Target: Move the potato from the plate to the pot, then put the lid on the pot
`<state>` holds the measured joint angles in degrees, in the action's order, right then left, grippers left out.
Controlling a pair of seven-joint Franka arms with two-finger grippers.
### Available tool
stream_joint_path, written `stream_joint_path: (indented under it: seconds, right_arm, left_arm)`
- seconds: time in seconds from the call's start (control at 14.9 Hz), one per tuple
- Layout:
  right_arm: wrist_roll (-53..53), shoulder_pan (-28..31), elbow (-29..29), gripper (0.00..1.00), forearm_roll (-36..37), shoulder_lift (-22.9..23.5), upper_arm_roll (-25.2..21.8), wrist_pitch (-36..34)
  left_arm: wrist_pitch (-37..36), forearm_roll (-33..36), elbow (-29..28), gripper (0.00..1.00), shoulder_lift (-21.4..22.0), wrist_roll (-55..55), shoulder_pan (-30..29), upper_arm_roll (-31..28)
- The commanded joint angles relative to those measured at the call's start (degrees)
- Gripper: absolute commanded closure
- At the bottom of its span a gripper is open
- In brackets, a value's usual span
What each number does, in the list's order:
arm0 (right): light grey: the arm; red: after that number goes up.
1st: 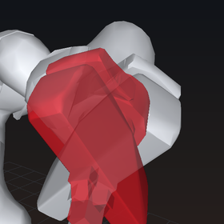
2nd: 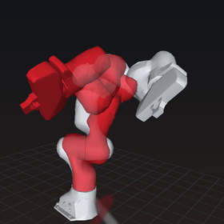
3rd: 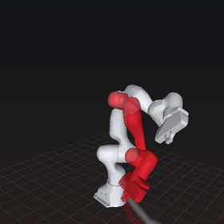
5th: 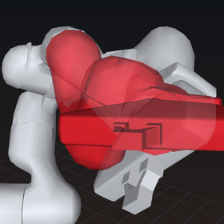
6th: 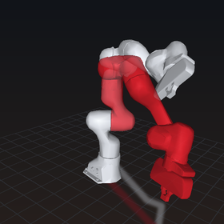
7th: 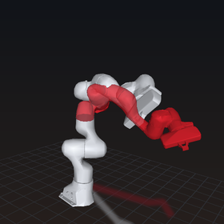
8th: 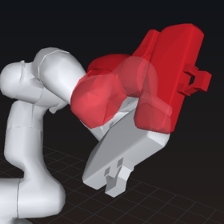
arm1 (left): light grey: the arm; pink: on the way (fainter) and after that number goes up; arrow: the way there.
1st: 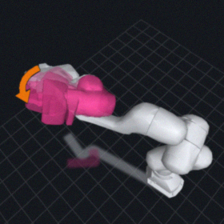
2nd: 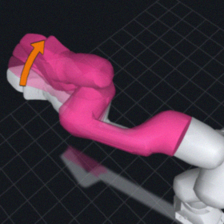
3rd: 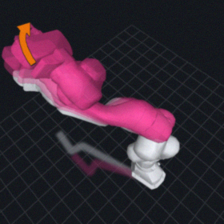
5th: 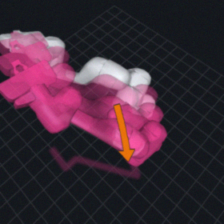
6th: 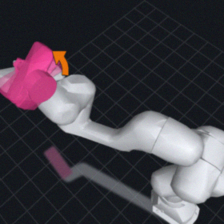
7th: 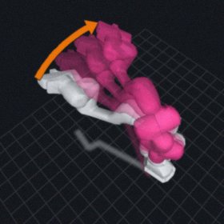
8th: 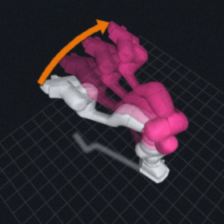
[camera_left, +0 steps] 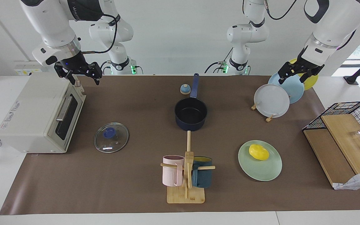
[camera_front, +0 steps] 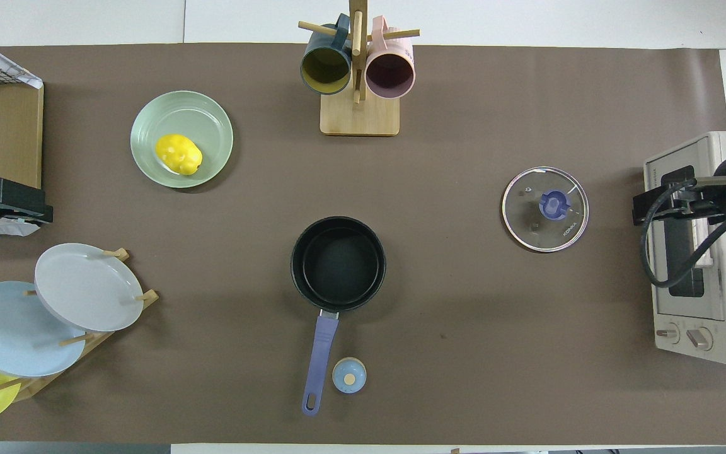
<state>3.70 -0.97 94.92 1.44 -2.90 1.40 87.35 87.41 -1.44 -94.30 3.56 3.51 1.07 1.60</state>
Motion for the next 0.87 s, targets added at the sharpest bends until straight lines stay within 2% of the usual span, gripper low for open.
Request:
stream_joint_path:
  seconds: [0.0,0.54,0.8]
  right_arm:
    - [-0.4,0.6,1.0,0.00,-0.4,-0.7,0.4,0.6]
    - [-0.4,1.0,1.0,0.00,-0.4,-0.7,0.4,0.5]
    - [-0.4,1.0,1.0,0.00,-0.4,-0.7,0.4,0.5]
  left_arm:
    - [-0.9,-0.8,0.8,0.00,0.0,-0.8,-0.6,0.3]
    - [0.0,-0.9,0.6,0.00,0.0,-1.1,-0.5,0.4]
    - [1.9,-3.1,-0.8,0.00,0.5,-0.1,-1.2,0.3]
